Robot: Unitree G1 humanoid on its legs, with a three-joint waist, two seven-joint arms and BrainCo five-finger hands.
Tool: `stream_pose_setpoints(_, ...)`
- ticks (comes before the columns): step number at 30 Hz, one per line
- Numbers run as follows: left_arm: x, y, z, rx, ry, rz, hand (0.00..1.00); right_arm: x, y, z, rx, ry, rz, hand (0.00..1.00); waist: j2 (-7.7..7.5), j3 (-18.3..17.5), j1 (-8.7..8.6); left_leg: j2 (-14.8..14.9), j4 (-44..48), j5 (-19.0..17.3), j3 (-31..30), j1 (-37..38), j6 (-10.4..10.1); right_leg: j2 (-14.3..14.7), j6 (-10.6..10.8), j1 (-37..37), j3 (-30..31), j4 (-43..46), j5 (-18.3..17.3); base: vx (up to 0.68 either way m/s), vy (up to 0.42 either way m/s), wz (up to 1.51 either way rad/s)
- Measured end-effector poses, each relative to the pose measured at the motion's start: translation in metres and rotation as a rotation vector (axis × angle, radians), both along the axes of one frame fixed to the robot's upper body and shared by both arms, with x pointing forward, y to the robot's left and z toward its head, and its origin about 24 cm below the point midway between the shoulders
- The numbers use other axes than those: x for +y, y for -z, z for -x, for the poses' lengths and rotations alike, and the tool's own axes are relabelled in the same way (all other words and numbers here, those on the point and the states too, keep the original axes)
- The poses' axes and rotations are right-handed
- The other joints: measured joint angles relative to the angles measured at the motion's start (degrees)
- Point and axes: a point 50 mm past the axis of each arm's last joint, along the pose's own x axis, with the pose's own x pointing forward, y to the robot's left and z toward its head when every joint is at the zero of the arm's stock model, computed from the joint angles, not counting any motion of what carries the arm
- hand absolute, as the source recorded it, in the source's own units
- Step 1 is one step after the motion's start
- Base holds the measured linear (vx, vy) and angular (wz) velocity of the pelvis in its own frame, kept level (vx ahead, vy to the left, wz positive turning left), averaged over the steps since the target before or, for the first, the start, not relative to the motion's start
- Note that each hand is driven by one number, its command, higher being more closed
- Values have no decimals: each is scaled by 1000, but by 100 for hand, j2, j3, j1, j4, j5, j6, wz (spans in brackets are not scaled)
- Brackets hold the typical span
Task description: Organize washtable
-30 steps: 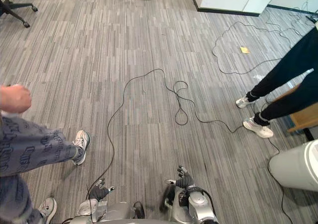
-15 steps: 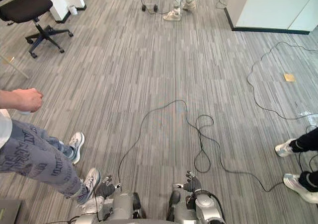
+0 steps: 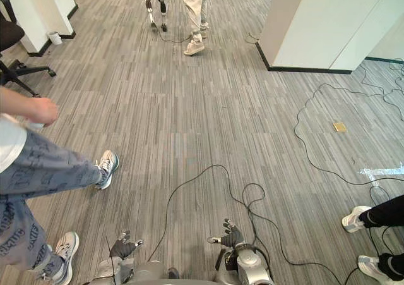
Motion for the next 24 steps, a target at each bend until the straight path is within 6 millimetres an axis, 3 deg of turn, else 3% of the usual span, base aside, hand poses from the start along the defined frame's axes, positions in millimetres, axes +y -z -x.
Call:
stream_pose_setpoints(1,-3,0,0,0,1,7,0,-1,-2,-4,-18,-2,3,0,56,36,-7,34,-231,-2,-19,186,-114,193,14,-173,-254,-1191,218,597,80,17)
stream_pose_setpoints(2,-4,1,0,0,4,8,0,-2,-4,-7,-28,-4,6,0,69,46,-9,42,-422,-29,-50,382,-269,379,72,-267,-361,-2440,706,530,45,25)
stream_pose_setpoints(3,-5,1,0,1,7,7,0,-3,-4,-7,-28,-3,8,0,70,47,-13,34,-485,-71,-86,482,-350,467,77,-320,-354,-2893,918,577,-2,37)
stream_pose_setpoints(4,-5,1,0,2,13,5,0,-3,-5,-7,-31,-3,9,0,50,44,-30,-6,-538,-194,-205,710,-568,508,71,-426,-299,-3348,1190,489,-27,35)
stream_pose_setpoints(5,-6,1,1,6,20,3,0,-3,-5,-8,-36,-2,8,0,43,44,-41,-19,-558,-257,-263,809,-681,519,54,-446,-243,-3420,1270,634,-60,55)
stream_pose_setpoints(6,-6,2,4,14,33,1,0,-2,-6,-8,-39,-3,6,0,33,23,-99,-2,-489,-417,-442,1060,-956,576,-97,-437,-120,-3381,1343,685,-85,68)
stream_pose_setpoints(7,-9,4,6,23,37,7,0,-3,-7,-10,-45,-3,9,0,164,-9,-158,170,-79,-519,-660,1053,-1118,675,-597,-484,129,-3017,1913,699,-100,71)
stream_pose_setpoints(8,-12,4,6,26,45,11,0,-4,-6,-9,-41,0,9,0,233,-58,-165,283,328,-520,-727,895,-1130,689,-669,-512,117,-2826,2006,850,-179,66)
stream_pose_setpoints(9,-18,5,6,25,46,28,0,-7,-7,-10,-48,0,18,0,410,-127,-192,678,1855,-270,-751,321,-1455,816,-723,-332,-36,-2612,2119,557,-140,38)
stream_pose_setpoints(10,-21,5,5,24,43,37,0,-11,-8,-11,-52,-2,30,0,612,-94,-190,941,2580,89,-720,50,-1423,953,-736,-188,-91,-2583,1965,832,-160,5)
stream_pose_setpoints(11,-29,5,3,17,40,62,0,-13,-8,-11,-52,-7,38,0,868,-86,-131,1376,3700,1412,-532,-404,-1346,1259,-744,191,-37,-2755,1750,563,-58,-38)
stream_pose_setpoints(12,-31,5,2,16,41,65,0,-12,-6,-10,-40,-8,38,0,914,-71,-84,1651,4421,1372,-363,-694,-1199,1382,-772,491,74,-2956,1656,822,-82,-58)
stream_pose_setpoints(13,-27,4,0,8,41,58,0,-11,-4,-7,-18,1,33,0,828,-9,-96,1741,4982,918,-158,-1098,-977,1426,-727,926,275,-3190,1498,654,-56,-45)
stream_pose_setpoints(14,-22,3,-1,1,31,49,0,-10,-2,-6,-3,1,31,0,749,36,-87,1709,5054,748,-69,-1285,-965,1410,-700,1199,367,-3335,1441,637,-45,-45)
stream_pose_setpoints(16,-12,-4,-9,-55,3,28,0,-8,4,2,40,1,28,0,523,91,86,1462,4292,339,285,-2035,-823,1253,-563,1946,737,-3741,1237,679,29,-66)
stream_pose_setpoints(17,-11,-6,-11,-67,-6,29,0,-8,4,1,40,1,28,0,522,92,110,1415,3925,277,337,-2242,-815,1232,-542,2071,812,-3799,1213,737,119,-84)
stream_pose_setpoints(18,-10,-9,-14,-92,-21,33,0,-8,5,2,47,1,30,0,495,109,190,1225,2886,279,395,-2567,-804,1131,-339,2298,977,-3873,1070,612,180,-73)
stream_pose_setpoints(20,-11,-11,-17,-117,-49,49,0,-9,9,7,77,0,38,0,480,113,323,884,394,865,263,-2740,-1081,958,-98,2684,1206,-4024,700,650,273,-76)
stream_pose_setpoints(21,-13,-12,-17,-126,-66,63,0,-10,12,10,94,-6,46,0,509,96,398,910,72,1319,220,-2847,-1138,963,-26,2884,1347,-4105,551,486,268,-70)
stream_pose_setpoints(22,-15,-12,-18,-129,-75,70,0,-10,13,14,107,-5,46,0,495,30,486,853,280,1758,187,-2844,-891,922,55,3054,1458,-4167,464,678,348,-50)
stream_pose_setpoints(23,-9,-14,-20,-145,-87,58,0,-3,14,15,112,-11,31,0,239,-15,477,640,569,1697,81,-2915,-536,696,44,3157,1421,-4196,466,698,348,-18)
stream_pose_setpoints(24,-4,-15,-20,-152,-110,51,0,1,14,16,108,-32,32,0,107,-50,475,439,806,1502,-32,-2990,-220,575,93,3167,1331,-4045,527,852,400,12)
